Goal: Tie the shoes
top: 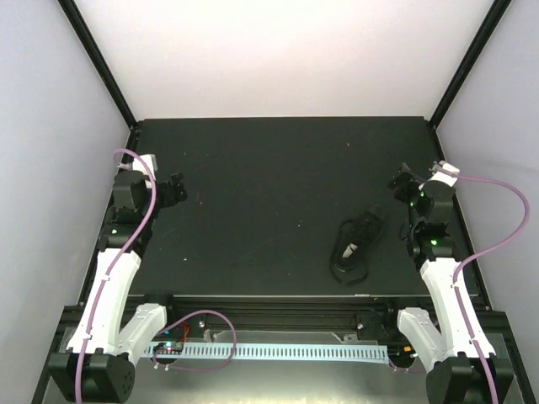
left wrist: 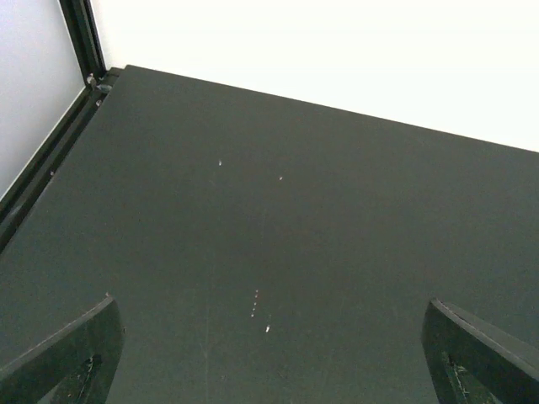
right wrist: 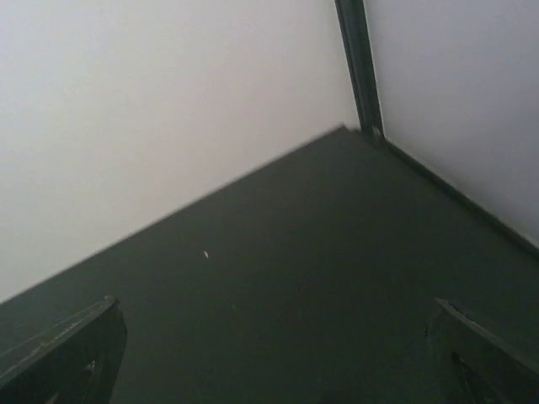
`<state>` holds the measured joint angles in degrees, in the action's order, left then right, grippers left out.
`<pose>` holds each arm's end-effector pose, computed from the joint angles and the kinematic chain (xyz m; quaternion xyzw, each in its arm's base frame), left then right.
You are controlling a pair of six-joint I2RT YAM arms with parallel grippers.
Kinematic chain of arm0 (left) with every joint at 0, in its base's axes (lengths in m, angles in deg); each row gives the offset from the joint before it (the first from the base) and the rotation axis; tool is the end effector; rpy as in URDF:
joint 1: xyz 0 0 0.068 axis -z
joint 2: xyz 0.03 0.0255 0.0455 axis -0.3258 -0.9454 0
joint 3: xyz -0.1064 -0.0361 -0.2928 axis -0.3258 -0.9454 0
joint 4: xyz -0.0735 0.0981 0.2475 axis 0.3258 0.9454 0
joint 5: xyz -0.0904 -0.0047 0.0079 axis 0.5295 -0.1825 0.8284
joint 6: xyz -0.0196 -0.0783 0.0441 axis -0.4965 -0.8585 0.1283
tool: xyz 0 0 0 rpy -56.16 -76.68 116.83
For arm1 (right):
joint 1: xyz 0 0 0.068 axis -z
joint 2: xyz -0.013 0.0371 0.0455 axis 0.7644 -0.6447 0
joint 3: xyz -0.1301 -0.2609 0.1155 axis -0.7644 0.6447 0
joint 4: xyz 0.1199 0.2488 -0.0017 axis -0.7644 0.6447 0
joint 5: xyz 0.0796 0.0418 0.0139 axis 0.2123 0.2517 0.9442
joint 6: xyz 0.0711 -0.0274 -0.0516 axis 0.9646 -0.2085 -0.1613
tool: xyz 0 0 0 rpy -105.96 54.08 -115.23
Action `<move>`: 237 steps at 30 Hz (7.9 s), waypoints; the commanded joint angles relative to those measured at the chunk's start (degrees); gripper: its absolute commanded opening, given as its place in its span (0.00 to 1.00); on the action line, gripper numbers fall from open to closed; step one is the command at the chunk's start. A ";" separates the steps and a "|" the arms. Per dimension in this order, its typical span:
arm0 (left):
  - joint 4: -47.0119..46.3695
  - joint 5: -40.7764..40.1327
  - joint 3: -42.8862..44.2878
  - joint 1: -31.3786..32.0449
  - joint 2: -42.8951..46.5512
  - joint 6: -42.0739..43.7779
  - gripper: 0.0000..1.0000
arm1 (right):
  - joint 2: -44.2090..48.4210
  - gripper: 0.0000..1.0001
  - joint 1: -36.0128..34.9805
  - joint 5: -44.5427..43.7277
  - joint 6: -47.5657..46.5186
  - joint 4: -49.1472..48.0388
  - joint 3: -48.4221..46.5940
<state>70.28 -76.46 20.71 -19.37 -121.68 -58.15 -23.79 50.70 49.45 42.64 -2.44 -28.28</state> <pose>0.2214 0.0009 0.3284 -0.1018 0.8387 -0.0642 0.5311 0.2254 -0.0194 0.3197 0.2311 0.7423 0.0545 0.6266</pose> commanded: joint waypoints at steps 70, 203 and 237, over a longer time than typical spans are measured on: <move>-2.41 2.23 3.49 9.24 -2.00 12.40 0.99 | -20.77 0.02 -37.90 18.96 7.18 22.99 -18.37; -12.98 28.92 -0.06 22.82 -10.53 -3.52 0.02 | -1.92 0.02 -30.73 -8.31 4.79 37.16 -14.57; -13.14 48.75 21.88 38.76 -45.50 7.68 0.02 | 4.22 0.02 -30.74 31.84 -0.89 18.59 -1.08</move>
<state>55.92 -27.28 38.63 18.59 -163.34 -54.39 -19.82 19.73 71.30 46.25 19.27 -25.71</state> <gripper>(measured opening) 0.016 0.019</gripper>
